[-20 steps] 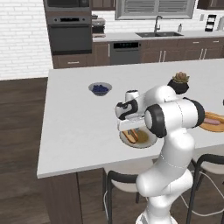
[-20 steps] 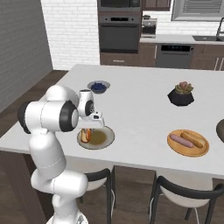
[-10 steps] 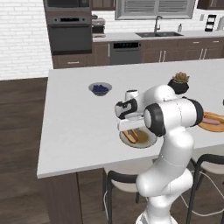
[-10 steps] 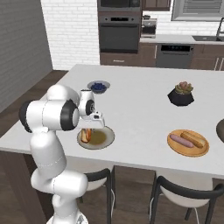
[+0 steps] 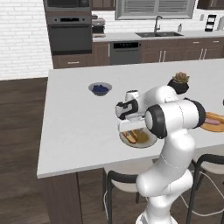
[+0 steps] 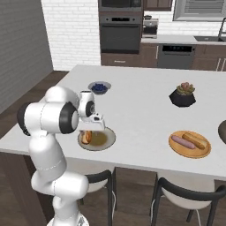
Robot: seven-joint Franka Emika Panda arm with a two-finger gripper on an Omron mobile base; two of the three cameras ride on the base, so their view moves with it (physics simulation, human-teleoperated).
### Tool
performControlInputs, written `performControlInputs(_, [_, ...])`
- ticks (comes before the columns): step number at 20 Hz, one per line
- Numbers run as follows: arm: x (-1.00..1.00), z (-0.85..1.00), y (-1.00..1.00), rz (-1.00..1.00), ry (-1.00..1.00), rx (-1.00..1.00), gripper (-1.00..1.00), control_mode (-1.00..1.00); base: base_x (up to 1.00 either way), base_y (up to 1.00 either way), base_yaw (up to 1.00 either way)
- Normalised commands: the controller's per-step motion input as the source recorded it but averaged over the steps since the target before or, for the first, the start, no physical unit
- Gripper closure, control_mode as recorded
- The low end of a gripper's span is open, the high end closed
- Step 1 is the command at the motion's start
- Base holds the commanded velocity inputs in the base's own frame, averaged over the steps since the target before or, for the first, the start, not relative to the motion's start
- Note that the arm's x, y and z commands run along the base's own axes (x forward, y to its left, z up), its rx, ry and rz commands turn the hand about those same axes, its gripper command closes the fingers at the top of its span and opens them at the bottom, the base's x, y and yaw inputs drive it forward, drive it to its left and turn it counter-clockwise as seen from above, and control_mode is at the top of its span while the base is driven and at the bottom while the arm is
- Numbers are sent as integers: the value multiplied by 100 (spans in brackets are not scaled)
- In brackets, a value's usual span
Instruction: Place one bun and one sausage from the bowl on each plate.
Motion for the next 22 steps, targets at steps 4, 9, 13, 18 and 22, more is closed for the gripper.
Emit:
performControlInputs(4, [-23, 15, 2, -2, -3, 0, -100, -100, 0, 0, 0])
performControlInputs(9, [-25, 54, 0, -5, -8, 0, -100, -100, 0, 0, 0])
performControlInputs(13, [-44, 59, 0, 0, -9, 0, -100, -100, 0, 0, 0])
performControlInputs(18, [-73, 71, 0, -3, -13, 0, -100, -100, 0, 0, 0])
performControlInputs(22, [-100, 76, 0, -9, -20, 0, -100, -100, 0, 0, 0])
